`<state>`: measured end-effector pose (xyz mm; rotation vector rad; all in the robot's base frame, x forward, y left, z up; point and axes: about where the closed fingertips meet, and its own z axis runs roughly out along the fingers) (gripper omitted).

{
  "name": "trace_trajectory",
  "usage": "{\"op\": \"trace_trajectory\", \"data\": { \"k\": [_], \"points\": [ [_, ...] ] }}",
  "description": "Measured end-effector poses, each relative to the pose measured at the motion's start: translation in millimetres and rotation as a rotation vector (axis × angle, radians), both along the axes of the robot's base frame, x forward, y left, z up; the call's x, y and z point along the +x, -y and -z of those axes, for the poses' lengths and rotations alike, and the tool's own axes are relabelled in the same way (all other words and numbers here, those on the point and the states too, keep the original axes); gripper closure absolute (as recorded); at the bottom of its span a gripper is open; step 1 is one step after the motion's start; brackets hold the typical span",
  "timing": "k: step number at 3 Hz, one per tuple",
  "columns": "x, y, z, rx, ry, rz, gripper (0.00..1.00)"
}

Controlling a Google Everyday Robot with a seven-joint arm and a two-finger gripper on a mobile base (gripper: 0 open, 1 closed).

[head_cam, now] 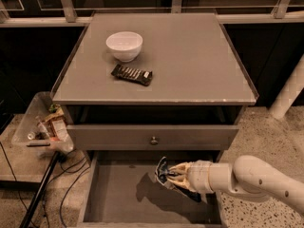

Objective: Place blue chip bag into middle drawer

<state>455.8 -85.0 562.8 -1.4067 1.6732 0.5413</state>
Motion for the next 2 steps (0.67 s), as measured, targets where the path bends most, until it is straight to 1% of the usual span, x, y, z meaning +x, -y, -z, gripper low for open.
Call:
{"op": "trace_trajectory", "data": {
  "k": [1, 2],
  "points": [
    [0.0, 0.0, 0.1, 0.0, 0.0, 0.0, 1.0],
    [0.9, -3.1, 11.1, 0.006, -0.018, 0.002, 1.0]
  ]
}}
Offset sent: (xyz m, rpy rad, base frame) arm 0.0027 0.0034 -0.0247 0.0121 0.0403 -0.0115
